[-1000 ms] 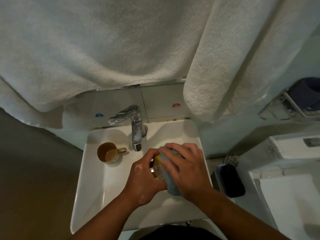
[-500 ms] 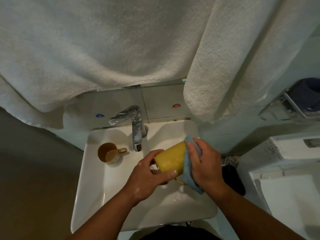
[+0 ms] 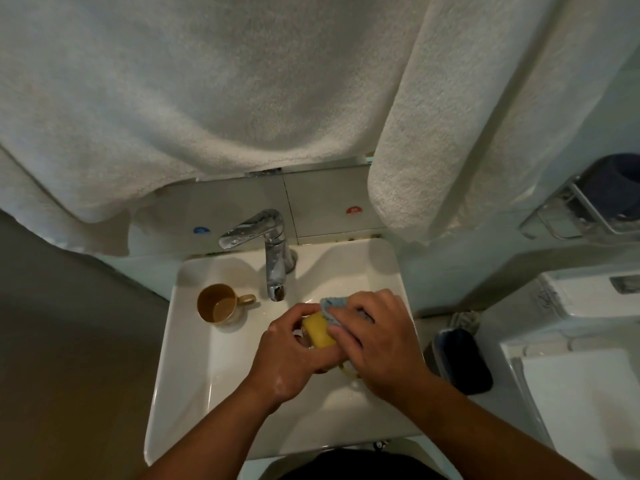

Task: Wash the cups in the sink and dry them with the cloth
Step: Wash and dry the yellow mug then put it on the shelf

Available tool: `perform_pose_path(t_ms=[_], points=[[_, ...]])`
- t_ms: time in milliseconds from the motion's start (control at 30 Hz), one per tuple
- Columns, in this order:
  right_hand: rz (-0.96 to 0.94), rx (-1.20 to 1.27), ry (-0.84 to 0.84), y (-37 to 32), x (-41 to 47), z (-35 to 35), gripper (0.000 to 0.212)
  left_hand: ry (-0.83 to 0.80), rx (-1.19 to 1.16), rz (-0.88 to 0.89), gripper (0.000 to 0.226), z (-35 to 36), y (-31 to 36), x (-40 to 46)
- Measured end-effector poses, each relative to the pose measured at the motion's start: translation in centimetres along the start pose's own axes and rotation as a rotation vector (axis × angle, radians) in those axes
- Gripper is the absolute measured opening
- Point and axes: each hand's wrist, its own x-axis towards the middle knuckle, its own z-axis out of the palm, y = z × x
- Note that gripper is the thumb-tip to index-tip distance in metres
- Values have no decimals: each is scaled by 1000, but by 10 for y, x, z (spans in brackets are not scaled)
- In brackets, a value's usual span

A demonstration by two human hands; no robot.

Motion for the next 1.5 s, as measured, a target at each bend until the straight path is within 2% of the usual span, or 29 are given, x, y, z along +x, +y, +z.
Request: perform_pose_path(t_ms=[67,167,233,367,500,667,800,933,1000,1067,1133,1267,1400,1500], points=[[-50,14,29,10,-1,-1,28,10,-6,6,63,0,-1,-1],[145,63,111,31,1,-7,32,33,-10,11,70,-1,-3,0],[203,65,142,31,1,-7,34,41,9,17,73,-1,-3,0],[116,59,112,20,-2,-7,33,53,-27,11,73,1,0,1],[232,82,181,27,6,-10,34,47,-21,8,74,0,5,2],[106,3,117,19,2,-8,33,50,-16,10,75,0,5,2],[356,108,108,35,13,-14,37,24,76,42,76,-6,4,0],[759,342,105,46,18,-24,19,-29,54,28,77,-11,6,0],[827,444,108,42,23,-29,20,-44,71,18,81,-14,5,0],[692,398,50,29,28,-32,17,-64,84,9,85,-14,3,0],[469,279,4,17,26,-32,27,-65,102,11,86,-13,1,1],[45,4,-89,-5,15,-15,33,-8,164,38,83,-11,1,6],[30,48,-85,-13,7,-6,34,14,227,74,78,-12,1,6],[222,45,-31,8,16,-7,34,27,303,111,85,-11,1,6]])
